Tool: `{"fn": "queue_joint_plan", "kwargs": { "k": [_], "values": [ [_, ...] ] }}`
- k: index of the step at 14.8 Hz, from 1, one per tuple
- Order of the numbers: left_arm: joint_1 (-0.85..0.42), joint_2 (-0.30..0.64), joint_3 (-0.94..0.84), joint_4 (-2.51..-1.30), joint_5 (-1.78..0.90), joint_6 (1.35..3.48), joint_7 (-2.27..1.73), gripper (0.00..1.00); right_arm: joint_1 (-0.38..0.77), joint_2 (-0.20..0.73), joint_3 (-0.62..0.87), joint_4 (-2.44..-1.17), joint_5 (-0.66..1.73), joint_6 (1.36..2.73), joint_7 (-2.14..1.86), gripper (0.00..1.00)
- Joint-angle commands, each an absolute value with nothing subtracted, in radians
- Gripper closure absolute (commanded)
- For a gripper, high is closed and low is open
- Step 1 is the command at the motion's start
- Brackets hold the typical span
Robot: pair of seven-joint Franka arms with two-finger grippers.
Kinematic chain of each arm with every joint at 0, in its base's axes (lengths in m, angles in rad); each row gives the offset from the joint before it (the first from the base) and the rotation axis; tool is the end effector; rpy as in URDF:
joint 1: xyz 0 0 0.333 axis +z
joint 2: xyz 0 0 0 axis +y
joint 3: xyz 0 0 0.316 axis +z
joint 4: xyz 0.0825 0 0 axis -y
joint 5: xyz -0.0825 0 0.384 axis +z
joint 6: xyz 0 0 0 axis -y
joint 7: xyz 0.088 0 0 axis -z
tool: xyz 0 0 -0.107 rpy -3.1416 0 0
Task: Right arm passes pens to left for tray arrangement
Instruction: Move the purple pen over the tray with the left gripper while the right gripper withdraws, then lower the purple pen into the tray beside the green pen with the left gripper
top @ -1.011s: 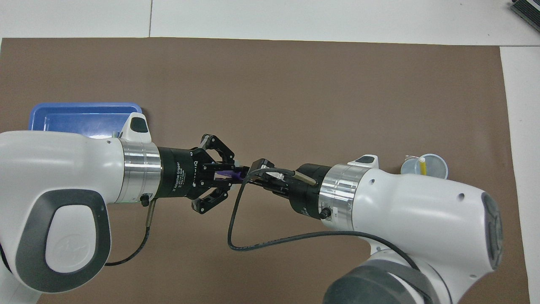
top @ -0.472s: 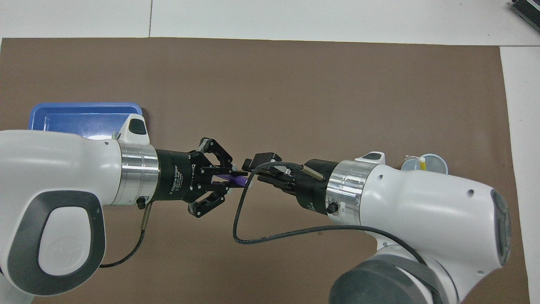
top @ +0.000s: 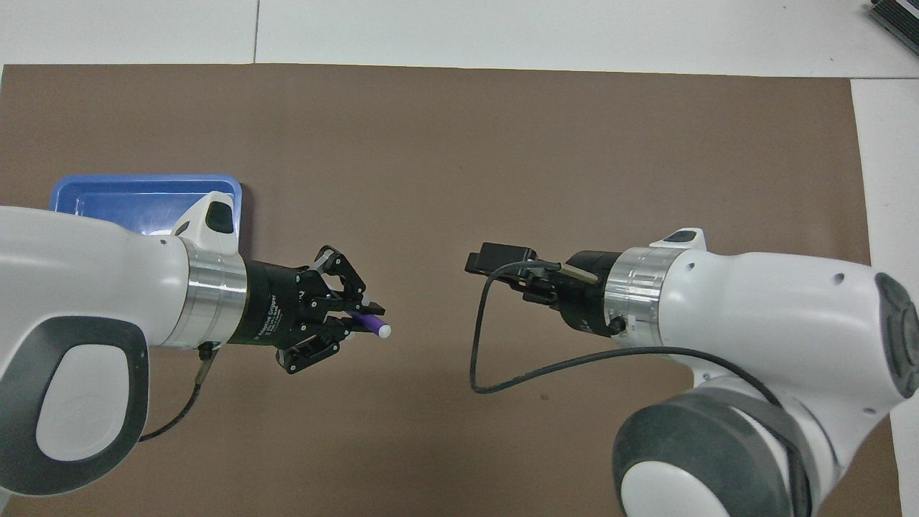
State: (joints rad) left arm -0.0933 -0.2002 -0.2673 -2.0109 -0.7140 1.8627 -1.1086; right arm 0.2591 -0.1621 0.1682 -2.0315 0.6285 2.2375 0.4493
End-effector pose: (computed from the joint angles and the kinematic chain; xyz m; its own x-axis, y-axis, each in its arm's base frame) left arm 0.4565 -0.2361 0.5575 0.5511 0.6379 -0.5379 0.8274 -0.5012 0.2533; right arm 0.4863 0.2460 0.5595 0.9487 -0.3160 -0.0050 -0.2565 -0.7605 -0.5965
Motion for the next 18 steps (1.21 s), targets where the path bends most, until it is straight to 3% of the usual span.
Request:
{"fn": "queue_joint_plan", "kwargs": {
  "k": [1,5,10,14,16,18],
  "values": [
    [-0.043,-0.218,-0.268,-2.003,-0.582,1.751,-0.908,1.0,0.166,-0.179,0.175,-2.055,0.524,2.12,0.257,0.0],
    [0.049,-0.23,-0.262,-2.008,-0.378,1.649,-0.469,1.0,0.051,-0.178,0.175,-2.101,0.297,2.042,0.076,0.0],
    [0.211,-0.239,-0.262,-2.049,-0.197,1.664,-0.014,1.0,-0.075,-0.112,0.176,-2.129,0.106,2.057,-0.432,0.01],
    [0.287,-0.207,-0.264,-2.107,-0.106,1.785,0.113,1.0,-0.17,-0.019,0.176,-2.129,-0.006,2.108,-0.599,0.21],
    [0.322,-0.163,-0.262,-2.125,-0.063,1.86,0.153,1.0,-0.176,-0.005,0.176,-2.129,-0.014,2.115,-0.6,0.36],
    [0.353,-0.112,-0.262,-2.122,-0.029,1.919,0.184,1.0,-0.176,0.008,0.176,-2.129,-0.014,2.14,-0.598,0.39]
  ]
}}
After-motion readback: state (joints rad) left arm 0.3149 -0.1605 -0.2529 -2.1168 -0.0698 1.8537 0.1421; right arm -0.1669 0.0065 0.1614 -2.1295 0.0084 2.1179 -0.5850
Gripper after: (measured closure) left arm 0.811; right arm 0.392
